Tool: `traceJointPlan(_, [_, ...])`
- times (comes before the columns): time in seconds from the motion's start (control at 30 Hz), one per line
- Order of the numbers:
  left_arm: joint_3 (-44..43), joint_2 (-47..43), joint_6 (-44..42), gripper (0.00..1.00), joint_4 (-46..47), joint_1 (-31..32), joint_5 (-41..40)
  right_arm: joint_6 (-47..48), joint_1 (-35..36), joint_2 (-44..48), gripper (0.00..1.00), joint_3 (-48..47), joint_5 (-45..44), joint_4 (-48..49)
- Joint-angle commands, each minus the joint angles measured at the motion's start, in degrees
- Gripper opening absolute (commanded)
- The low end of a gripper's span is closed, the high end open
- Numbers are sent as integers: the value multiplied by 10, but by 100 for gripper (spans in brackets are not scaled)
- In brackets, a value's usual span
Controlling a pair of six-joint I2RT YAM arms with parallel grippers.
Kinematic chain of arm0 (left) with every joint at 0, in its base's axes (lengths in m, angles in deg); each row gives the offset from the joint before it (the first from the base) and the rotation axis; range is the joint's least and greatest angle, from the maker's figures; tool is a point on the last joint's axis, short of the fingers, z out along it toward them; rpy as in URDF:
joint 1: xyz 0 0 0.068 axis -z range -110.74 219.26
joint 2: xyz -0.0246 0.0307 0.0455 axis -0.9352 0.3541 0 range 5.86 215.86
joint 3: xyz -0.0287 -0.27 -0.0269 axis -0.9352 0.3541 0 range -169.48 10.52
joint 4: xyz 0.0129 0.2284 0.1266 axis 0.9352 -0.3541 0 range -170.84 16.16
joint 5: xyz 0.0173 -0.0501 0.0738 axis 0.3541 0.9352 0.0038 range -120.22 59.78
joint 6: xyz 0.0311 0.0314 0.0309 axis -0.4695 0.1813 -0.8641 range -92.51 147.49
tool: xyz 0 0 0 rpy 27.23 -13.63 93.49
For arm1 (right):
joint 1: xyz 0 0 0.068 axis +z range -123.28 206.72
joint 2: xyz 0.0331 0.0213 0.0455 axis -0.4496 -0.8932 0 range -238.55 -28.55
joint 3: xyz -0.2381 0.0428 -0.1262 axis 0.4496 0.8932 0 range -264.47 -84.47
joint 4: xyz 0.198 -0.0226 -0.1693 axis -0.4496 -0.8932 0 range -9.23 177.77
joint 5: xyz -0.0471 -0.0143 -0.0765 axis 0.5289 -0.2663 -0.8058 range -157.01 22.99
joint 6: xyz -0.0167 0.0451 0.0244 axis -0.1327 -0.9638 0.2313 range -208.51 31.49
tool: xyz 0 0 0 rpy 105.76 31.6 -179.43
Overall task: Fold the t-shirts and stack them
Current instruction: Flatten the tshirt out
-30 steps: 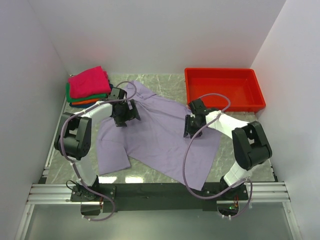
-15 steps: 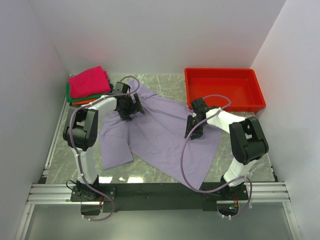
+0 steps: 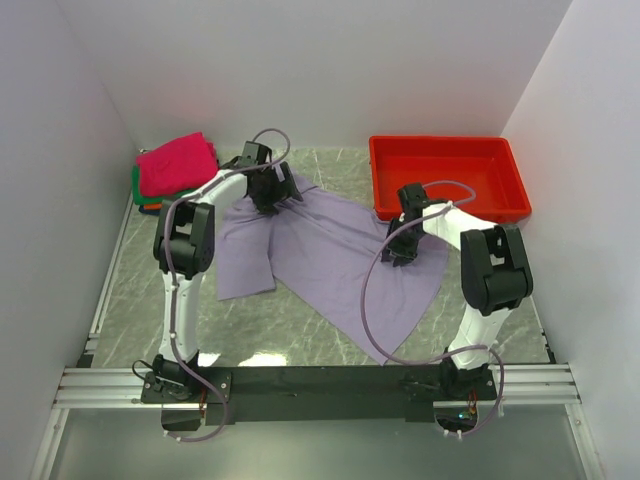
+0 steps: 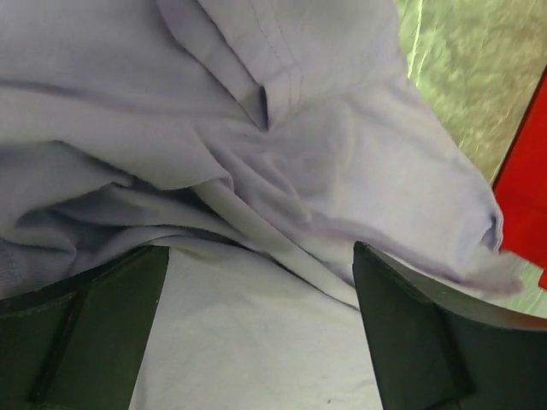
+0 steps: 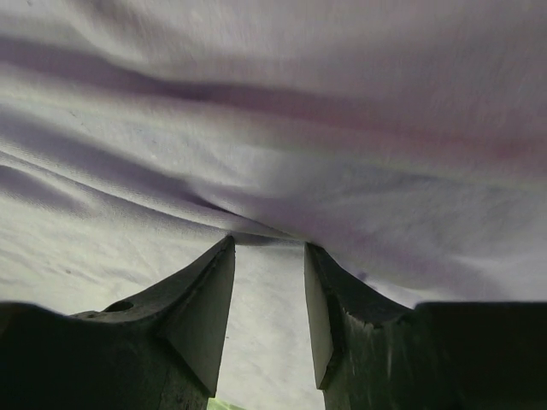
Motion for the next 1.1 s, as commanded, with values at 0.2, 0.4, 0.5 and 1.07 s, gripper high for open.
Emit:
traceJointPlan(0.2, [85,-157,-17,96,0,0,-77,37,-6,19,47,-42,-18,-17])
traceJointPlan(0.4, [313,-389,44,99,-33,0,-207,31,-6,72,47,-29,0,-16])
traceJointPlan(0.5, [420,-506,91,99,-60,0,-273,25,-5,95,47,-5,15,-10])
traceJointPlan(1.07, [547,-565,200,99,-172,2,-330,20,19,156,47,46,33,9])
